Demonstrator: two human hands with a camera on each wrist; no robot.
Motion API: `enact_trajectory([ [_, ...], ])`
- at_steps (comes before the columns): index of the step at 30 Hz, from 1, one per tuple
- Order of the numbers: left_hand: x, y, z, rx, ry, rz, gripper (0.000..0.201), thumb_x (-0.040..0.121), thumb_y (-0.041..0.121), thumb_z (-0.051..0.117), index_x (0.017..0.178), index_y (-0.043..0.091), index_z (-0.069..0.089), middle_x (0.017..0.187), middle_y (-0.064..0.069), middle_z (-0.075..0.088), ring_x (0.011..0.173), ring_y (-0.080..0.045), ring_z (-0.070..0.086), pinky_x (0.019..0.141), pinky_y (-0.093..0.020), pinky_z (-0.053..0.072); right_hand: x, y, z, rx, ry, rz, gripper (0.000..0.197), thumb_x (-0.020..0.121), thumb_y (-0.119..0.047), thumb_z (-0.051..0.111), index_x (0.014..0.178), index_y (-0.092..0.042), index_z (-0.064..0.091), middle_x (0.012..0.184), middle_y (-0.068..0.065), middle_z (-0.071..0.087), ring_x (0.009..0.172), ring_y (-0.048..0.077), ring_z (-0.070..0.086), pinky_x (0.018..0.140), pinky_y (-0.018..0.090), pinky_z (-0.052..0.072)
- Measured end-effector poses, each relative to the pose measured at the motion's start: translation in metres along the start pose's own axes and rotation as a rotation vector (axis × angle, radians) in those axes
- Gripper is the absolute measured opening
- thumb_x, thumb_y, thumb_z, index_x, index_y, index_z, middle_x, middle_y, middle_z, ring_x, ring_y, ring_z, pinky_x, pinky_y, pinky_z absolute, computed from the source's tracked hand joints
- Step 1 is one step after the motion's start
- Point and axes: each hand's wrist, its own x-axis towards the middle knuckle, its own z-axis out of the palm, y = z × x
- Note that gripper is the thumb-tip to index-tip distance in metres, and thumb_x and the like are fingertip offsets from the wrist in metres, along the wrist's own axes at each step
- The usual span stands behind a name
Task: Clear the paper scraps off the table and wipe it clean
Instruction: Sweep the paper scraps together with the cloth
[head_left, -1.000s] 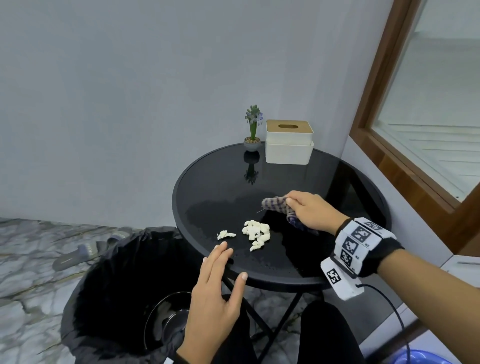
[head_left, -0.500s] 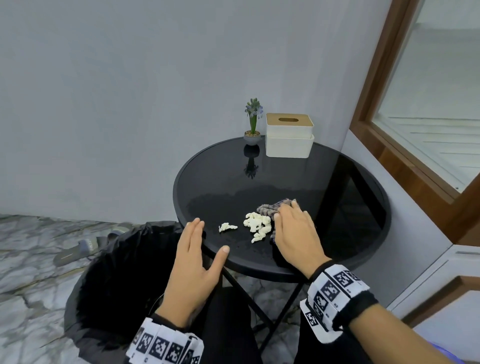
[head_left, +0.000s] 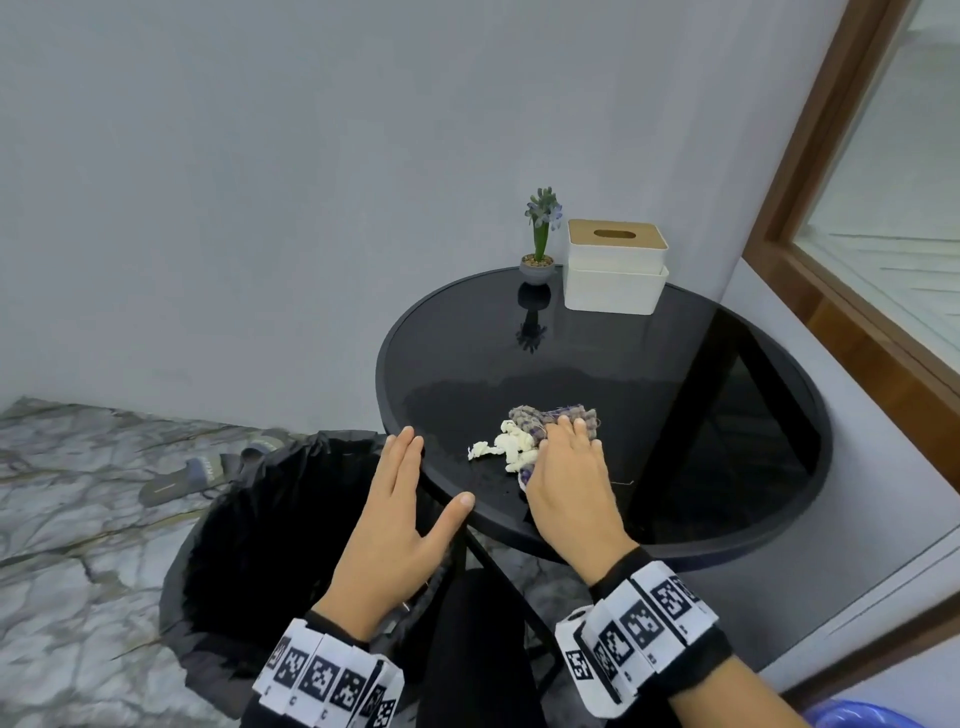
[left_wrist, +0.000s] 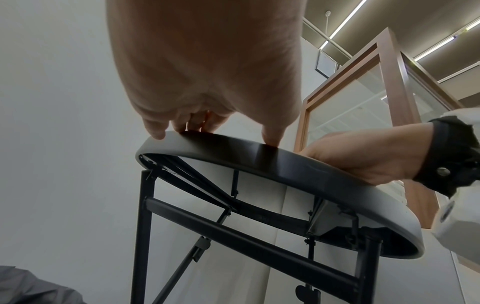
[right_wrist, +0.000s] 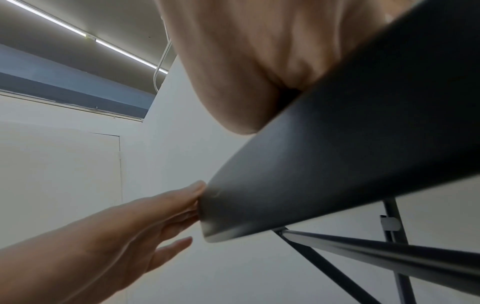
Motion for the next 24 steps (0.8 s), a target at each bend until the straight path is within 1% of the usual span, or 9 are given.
enact_trajectory([
  [3,0.001,-0.004,-0.001,0.001,0.009,0.010,0.086,0.089,0.065,0.048,0.156,0.022,0.016,0.163,0.018,0.002,0.146,0.007,-0.008,0.115,-0.016,0.003,0.003,-0.017,0.005,0.024,-0.004,-0.001,0.045,0.095,-0.012,0.038,0.138,-0.003,0.035,0.157,0.016,0.024,0.149,0.027,0.011,0.121,0.041,0.010],
  [8,0.008,-0.010,-0.006,-0.010,0.014,-0.007,0.085,0.088,0.067,0.047,0.155,0.024,0.018,0.163,0.019,0.003,0.147,0.005,-0.001,0.116,-0.020,0.009,0.013,-0.041,0.015,0.037,-0.039,-0.009,0.047,0.094,-0.014,0.043,0.138,-0.002,0.034,0.158,0.018,0.021,0.149,0.028,0.007,0.121,0.042,0.008],
  [12,0.012,-0.023,-0.013,-0.002,0.018,-0.014,0.085,0.087,0.069,0.044,0.155,0.025,0.020,0.163,0.016,0.008,0.148,0.002,0.006,0.119,-0.026,0.015,0.021,-0.059,0.022,0.034,-0.062,-0.018,0.048,0.094,-0.014,0.043,0.138,-0.001,0.034,0.157,0.018,0.023,0.149,0.030,0.008,0.121,0.043,0.008],
  [14,0.013,-0.031,-0.017,0.003,0.031,-0.001,0.082,0.088,0.068,0.045,0.154,0.025,0.023,0.162,0.014,0.014,0.148,0.002,0.009,0.120,-0.027,0.017,0.025,-0.067,0.027,0.038,-0.066,-0.027,0.048,0.093,-0.015,0.045,0.138,-0.001,0.034,0.156,0.018,0.025,0.149,0.030,0.009,0.121,0.043,0.009],
  [16,0.013,-0.039,-0.022,0.011,0.045,-0.009,0.079,0.089,0.065,0.047,0.153,0.024,0.025,0.161,0.012,0.020,0.147,0.000,0.013,0.118,-0.026,0.017,0.029,-0.074,0.032,0.042,-0.056,-0.040,0.046,0.093,-0.015,0.046,0.135,-0.001,0.038,0.154,0.018,0.030,0.147,0.030,0.014,0.120,0.043,0.012],
  [20,0.014,-0.059,-0.034,0.061,0.033,-0.078,0.080,0.088,0.066,0.045,0.152,0.021,0.029,0.159,0.005,0.028,0.147,-0.009,0.020,0.119,-0.030,0.020,0.036,-0.090,0.044,0.033,-0.057,-0.067,0.048,0.093,-0.015,0.049,0.137,-0.001,0.036,0.152,0.018,0.031,0.146,0.030,0.017,0.119,0.043,0.014],
  [24,0.015,-0.082,-0.048,0.081,0.041,-0.136,0.077,0.090,0.063,0.048,0.151,0.019,0.032,0.157,0.003,0.032,0.146,-0.010,0.023,0.115,-0.026,0.019,0.045,-0.108,0.058,0.048,-0.028,-0.091,0.043,0.092,-0.011,0.047,0.133,-0.001,0.040,0.146,0.017,0.039,0.142,0.030,0.025,0.117,0.043,0.021],
])
